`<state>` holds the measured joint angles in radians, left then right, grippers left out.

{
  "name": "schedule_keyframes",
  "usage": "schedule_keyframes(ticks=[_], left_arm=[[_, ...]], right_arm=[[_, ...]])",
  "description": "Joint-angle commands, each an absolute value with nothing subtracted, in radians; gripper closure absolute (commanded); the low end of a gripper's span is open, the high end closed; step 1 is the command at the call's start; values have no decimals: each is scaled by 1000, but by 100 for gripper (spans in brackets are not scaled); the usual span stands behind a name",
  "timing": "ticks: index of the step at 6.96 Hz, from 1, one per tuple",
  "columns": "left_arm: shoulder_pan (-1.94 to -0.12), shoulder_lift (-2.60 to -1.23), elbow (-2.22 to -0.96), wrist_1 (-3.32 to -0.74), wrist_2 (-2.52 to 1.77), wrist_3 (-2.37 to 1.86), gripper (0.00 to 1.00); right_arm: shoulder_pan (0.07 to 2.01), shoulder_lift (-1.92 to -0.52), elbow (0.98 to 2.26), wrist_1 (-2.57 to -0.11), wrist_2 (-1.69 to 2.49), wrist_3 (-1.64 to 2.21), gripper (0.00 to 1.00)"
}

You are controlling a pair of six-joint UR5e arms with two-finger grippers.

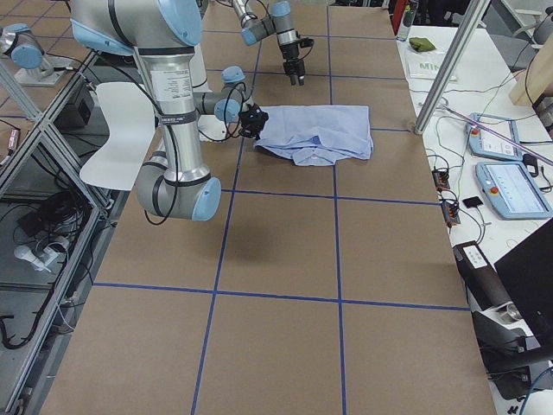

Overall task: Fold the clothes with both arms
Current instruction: 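Lower the left gripper to the other near corner and grasp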

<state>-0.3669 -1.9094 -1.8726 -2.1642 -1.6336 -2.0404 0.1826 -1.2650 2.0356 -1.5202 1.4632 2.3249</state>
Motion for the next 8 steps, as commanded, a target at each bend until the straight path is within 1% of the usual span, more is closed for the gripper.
schedule_keyframes(ticks=[1, 3, 4, 6, 7, 8], left_arm=[[-232, -1914, -1847, -2149, -1568, -2117, 26], [-210, -1914, -1835, -2149, -1568, -2120, 29], [-204, -1916, -1832, -2149, -1566, -2120, 33], [-195, -1937, -1822, -2151, -1566, -2121, 48], [-195, -1945, -1810, -2151, -1566, -2121, 65], [-195, -1945, -1812, -2151, -1566, -2121, 97]], right_arm=[[183, -1267, 2036, -1520, 1465, 2324, 100], [183, -1264, 2039, -1520, 1465, 2324, 100], [183, -1266, 2037, -1520, 1465, 2324, 100], [184, -1266, 2039, -1520, 1465, 2324, 100], [184, -1266, 2039, -1520, 1465, 2324, 100], [184, -1266, 2039, -1520, 1465, 2324, 100]])
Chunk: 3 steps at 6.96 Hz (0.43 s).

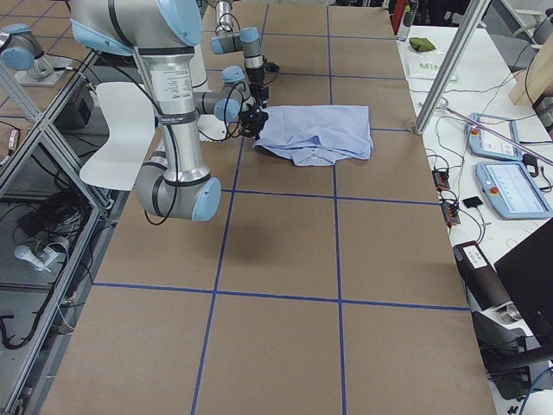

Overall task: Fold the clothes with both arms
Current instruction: 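Lower the left gripper to the other near corner and grasp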

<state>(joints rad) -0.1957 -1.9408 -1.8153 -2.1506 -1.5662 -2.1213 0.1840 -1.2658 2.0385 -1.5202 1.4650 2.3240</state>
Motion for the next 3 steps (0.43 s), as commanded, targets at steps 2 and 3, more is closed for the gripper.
schedule_keyframes(ticks=[2, 3], left_arm=[[-202, -1927, -1885, -2149, -1571, -2118, 100], [-206, -1887, -1963, -2148, -1572, -2118, 100]], right_arm=[[184, -1267, 2045, -1520, 1465, 2325, 100], [184, -1273, 2096, -1541, 1468, 2327, 100]])
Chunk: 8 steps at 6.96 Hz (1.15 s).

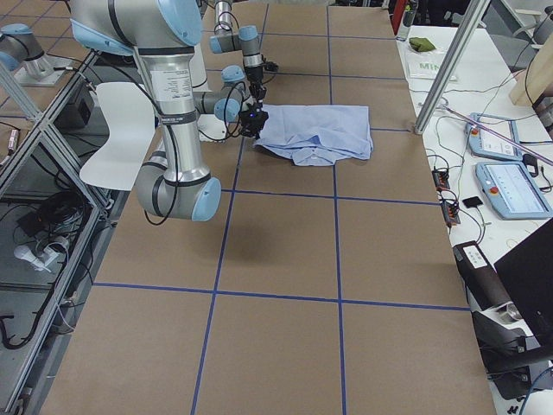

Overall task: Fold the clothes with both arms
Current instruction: 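Lower the left gripper to the other near corner and grasp, then lift the near edge with both grippers and fold it away from the robot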

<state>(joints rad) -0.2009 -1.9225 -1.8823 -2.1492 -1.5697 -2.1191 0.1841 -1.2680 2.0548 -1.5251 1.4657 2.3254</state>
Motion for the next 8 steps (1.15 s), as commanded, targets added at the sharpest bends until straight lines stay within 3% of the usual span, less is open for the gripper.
schedule_keyframes(ticks=[1, 3, 4, 5, 8], left_arm=[[-206, -1829, -2080, -2123, -1575, -2120, 100], [-206, -1821, -2270, -1983, -1635, -2153, 100], [-234, -1833, -2304, -1964, -1660, -2154, 100], [-327, -1862, -2277, -1960, -1663, -2139, 100], [-562, -2046, -1978, -1967, -1790, -2031, 100]], right_arm=[[181, -1285, 2205, -1616, 1526, 2362, 100], [193, -1270, 2426, -1812, 1641, 2376, 100], [254, -1237, 2422, -1834, 1644, 2373, 100], [335, -1227, 2387, -1835, 1675, 2358, 100], [610, -1050, 2080, -1813, 1845, 2125, 100]])
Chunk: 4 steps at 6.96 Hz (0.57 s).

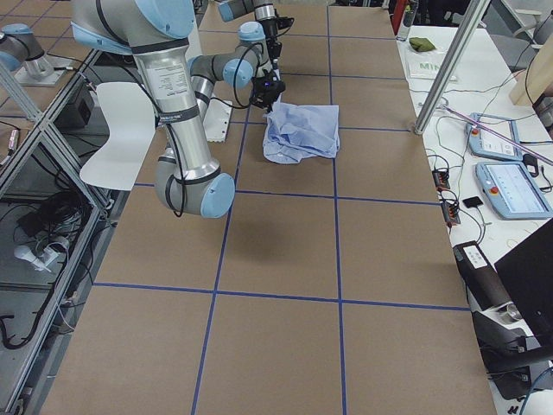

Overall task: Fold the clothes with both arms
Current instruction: 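Lift the near edge with both grippers and fold it away from the robot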

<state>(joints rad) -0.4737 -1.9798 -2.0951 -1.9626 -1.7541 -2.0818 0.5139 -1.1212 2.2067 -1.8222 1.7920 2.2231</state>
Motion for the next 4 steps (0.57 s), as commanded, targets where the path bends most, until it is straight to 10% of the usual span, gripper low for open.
schedule_keyframes(ticks=[1, 4], left_arm=[[-598, -2078, -1898, -1977, -1789, -1976, 100], [-667, -2151, -1693, -2046, -1789, -1893, 100]], right_arm=[[652, -995, 1987, -1804, 1859, 2071, 100], [748, -821, 1575, -1565, 1949, 1984, 100]])
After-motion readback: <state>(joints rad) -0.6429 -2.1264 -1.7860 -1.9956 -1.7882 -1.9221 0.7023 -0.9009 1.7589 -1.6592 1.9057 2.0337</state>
